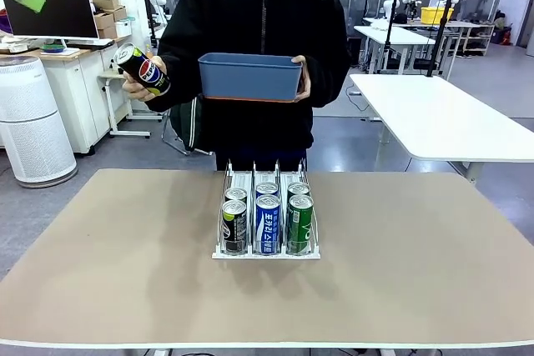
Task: Fill the beverage cans into the dispenser.
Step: Pick up the Pepsi coke handed by the human.
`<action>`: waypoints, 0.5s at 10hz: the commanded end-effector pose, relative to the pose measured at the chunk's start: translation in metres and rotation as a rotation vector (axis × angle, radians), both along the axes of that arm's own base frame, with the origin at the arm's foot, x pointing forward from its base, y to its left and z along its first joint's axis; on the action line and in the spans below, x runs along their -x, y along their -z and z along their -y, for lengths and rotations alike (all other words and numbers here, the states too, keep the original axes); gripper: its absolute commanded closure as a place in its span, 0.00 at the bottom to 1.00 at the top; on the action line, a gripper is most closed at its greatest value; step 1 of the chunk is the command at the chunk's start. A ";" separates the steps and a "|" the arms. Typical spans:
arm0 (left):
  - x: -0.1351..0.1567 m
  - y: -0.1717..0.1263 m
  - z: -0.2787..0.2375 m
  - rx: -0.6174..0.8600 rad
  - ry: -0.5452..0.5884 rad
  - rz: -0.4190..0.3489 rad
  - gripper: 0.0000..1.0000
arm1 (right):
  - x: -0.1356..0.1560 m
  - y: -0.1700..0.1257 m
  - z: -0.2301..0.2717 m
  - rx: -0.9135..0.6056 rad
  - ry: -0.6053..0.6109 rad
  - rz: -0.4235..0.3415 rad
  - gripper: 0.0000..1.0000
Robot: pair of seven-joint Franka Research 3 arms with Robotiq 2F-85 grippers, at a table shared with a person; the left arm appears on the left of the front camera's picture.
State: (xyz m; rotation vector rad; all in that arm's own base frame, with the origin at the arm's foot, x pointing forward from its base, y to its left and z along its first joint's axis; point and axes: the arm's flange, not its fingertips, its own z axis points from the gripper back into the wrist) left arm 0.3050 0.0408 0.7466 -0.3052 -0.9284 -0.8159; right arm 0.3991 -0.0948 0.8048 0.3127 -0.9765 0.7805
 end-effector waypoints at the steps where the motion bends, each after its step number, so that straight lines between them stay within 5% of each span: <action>1: 0.000 0.000 0.000 0.000 0.000 0.000 0.00 | 0.001 0.000 0.000 -0.002 -0.002 0.001 0.00; 2: -0.008 -0.002 0.000 0.041 0.054 -0.027 0.00 | 0.001 0.000 0.000 -0.002 -0.002 0.001 0.00; 5: -0.040 0.002 0.020 -0.044 -0.012 -0.085 0.00 | 0.001 0.000 0.000 -0.002 -0.002 0.001 0.00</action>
